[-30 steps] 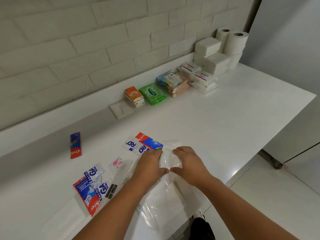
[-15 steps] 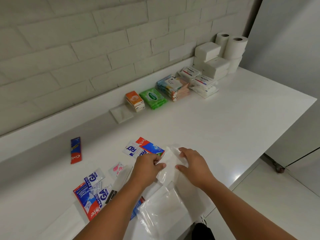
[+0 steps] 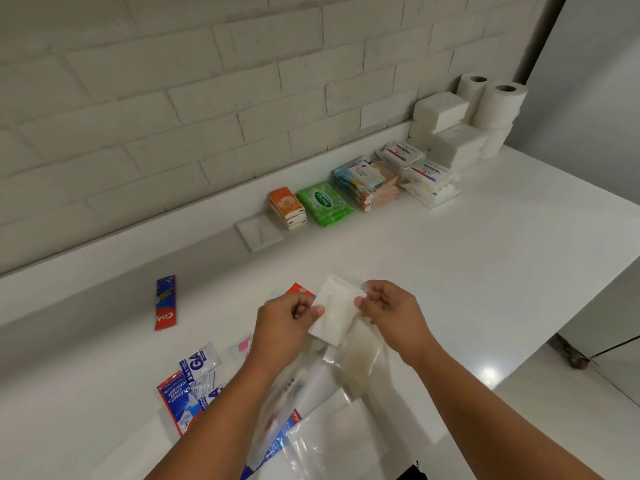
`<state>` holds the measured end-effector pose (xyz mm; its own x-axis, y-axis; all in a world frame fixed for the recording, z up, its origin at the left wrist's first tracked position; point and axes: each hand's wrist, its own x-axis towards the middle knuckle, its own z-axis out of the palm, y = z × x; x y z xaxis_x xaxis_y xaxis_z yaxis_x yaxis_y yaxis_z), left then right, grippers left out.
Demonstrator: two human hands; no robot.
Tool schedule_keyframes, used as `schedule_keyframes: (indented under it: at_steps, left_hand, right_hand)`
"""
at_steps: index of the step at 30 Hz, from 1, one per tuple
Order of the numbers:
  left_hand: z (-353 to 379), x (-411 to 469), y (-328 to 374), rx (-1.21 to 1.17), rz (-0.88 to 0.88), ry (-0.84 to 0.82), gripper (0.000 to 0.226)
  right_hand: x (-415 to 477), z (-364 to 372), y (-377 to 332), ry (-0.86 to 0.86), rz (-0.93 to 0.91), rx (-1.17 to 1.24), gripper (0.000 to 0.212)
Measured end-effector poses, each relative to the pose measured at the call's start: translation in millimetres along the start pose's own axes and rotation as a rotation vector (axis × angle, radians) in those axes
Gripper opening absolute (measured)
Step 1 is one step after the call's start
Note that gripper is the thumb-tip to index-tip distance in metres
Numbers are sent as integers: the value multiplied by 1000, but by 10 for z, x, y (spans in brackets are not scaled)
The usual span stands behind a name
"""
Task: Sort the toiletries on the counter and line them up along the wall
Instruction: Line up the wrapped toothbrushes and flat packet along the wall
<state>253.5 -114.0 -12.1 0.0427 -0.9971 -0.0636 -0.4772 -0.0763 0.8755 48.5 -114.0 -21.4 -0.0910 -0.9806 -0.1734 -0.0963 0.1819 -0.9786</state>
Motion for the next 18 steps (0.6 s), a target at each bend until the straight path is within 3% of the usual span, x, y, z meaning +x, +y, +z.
schedule_keyframes:
  at_steps: [3, 5, 7, 12, 18]
  left_hand:
    - [-99, 94, 100, -191, -11, 69, 5]
    - [-148, 152, 121, -288, -28, 115, 4]
    - [-200, 197, 104, -335, -39, 143, 2]
    - [-386, 319, -110, -213, -38, 232, 13]
    - [-534, 653, -176, -229, -98, 298, 4]
  right_hand:
    - [93, 184, -107, -128, 19, 53, 19]
    - [159, 324, -148, -159, 4, 9, 3]
    - [238, 457, -192, -143, -23, -53, 15]
    - [508, 680, -360, -135, -69, -123, 9]
    - [878, 948, -468, -160, -102, -142, 11]
